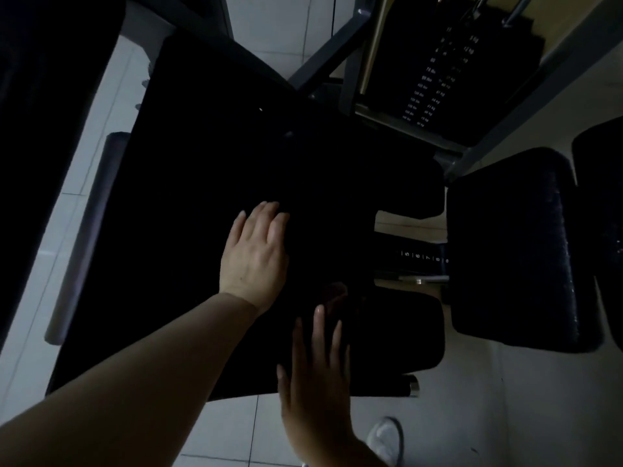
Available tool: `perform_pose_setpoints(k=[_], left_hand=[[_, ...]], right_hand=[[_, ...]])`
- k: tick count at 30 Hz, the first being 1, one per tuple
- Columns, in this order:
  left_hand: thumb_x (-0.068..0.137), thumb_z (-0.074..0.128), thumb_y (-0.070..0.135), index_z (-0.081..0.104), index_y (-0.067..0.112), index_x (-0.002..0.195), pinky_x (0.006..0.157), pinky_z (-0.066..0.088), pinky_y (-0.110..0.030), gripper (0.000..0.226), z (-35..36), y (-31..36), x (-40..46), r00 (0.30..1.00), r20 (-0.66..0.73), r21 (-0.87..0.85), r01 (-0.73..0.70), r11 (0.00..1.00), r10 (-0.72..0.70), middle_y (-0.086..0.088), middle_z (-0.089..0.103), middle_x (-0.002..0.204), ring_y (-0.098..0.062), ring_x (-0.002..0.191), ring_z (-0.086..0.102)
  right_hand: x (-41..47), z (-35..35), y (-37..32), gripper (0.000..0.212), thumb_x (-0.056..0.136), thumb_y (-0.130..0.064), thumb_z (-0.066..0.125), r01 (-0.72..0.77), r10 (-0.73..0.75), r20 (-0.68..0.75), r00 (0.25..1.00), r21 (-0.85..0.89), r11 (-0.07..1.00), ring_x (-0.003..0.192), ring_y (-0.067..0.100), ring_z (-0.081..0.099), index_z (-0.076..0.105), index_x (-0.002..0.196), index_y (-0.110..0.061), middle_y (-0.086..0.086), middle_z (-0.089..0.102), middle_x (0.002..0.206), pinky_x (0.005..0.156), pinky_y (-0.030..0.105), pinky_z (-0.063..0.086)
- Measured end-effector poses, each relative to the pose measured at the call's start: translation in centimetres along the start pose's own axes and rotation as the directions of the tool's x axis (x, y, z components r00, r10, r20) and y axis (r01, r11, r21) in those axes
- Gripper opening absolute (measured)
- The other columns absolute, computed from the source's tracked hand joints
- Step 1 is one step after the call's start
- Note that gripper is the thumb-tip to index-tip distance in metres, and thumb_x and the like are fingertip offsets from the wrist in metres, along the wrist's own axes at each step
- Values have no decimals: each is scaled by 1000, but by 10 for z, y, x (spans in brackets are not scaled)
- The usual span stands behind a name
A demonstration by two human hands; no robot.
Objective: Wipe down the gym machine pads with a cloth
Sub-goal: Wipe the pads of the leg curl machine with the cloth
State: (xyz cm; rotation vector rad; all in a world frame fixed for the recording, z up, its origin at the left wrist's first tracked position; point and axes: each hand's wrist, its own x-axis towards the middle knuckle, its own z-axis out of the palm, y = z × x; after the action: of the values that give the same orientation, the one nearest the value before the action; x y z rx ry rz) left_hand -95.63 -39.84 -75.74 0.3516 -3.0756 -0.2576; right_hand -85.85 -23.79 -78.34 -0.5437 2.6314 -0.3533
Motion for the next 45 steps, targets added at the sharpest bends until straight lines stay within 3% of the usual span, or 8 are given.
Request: perform_pose_setpoints(k=[5, 8, 16, 25, 29, 32, 40, 45], left_hand=[[93, 35, 20, 46, 2, 135, 116, 9, -46, 47, -7, -20, 31, 998, 61, 146, -7, 989, -2, -17, 37, 148, -29, 142, 26], [89, 29, 22, 53, 0, 129, 113, 10, -47, 52, -4, -22, 32, 997, 71, 169, -9, 986, -3, -20, 42, 144, -32, 138, 33], [83, 34, 23, 58, 1, 123, 112, 11, -52, 51, 2, -23, 34, 997, 82, 174, -24, 984, 10, -23, 45, 140, -35, 135, 37], [86, 42, 21, 59, 3, 118, 113, 13, -50, 40, -3, -21, 35, 998, 67, 107, 7, 994, -15, -21, 47, 139, -33, 135, 37], [87, 38, 23, 60, 3, 113, 112, 21, -51, 40, -9, -20, 37, 996, 91, 93, 2, 996, -10, -22, 47, 138, -35, 134, 38], [85, 34, 29, 60, 3, 115, 111, 19, -47, 47, -12, -27, 44, 991, 132, 130, -50, 990, 32, -23, 47, 138, -37, 132, 41], [80, 34, 30, 56, 3, 129, 113, 16, -48, 59, -9, -35, 52, 977, 190, 120, -122, 985, 98, -24, 45, 140, -38, 134, 37], [81, 32, 31, 54, 3, 130, 113, 11, -46, 61, -12, -33, 53, 971, 216, 131, -129, 983, 99, -22, 39, 146, -34, 138, 30]], right_hand=[[47, -8, -4, 63, 98, -52, 9, 2, 0, -40, 999, 47, 999, 141, 41, 22, 30, 147, -18, 10, 17, 158, 107, 57, 18], [119, -34, -8, 60, 97, -47, 22, -60, 78, -161, 984, 117, 991, 145, 36, 14, 24, 150, -19, 5, 9, 160, 114, 58, 15], [291, -103, -22, 58, 100, -46, 25, -144, 175, -123, 977, 227, 963, 146, 27, -10, 6, 152, -30, -10, -11, 159, 114, 56, -6], [170, -67, -15, 62, 94, -51, 24, -62, 73, -82, 994, 130, 990, 147, 27, -8, 5, 151, -34, -9, -16, 159, 117, 51, 2], [102, -69, -25, 72, 87, -54, 5, -43, 21, 143, 990, 159, 986, 145, 37, -9, 3, 152, -25, 1, -21, 158, 115, 50, 6], [124, -79, -31, 61, 99, -46, 17, -67, 39, 208, 977, 132, 989, 143, 40, -16, -2, 152, -23, 0, -31, 154, 116, 53, 0], [269, -97, -32, 54, 101, -43, 22, -148, 173, -116, 978, 194, 970, 146, 26, -10, 4, 151, -34, -12, -12, 159, 115, 55, -7], [229, -80, -25, 56, 98, -46, 25, -88, 131, -167, 977, 243, 966, 147, 26, -6, 11, 151, -33, -10, -9, 160, 118, 47, -3]])
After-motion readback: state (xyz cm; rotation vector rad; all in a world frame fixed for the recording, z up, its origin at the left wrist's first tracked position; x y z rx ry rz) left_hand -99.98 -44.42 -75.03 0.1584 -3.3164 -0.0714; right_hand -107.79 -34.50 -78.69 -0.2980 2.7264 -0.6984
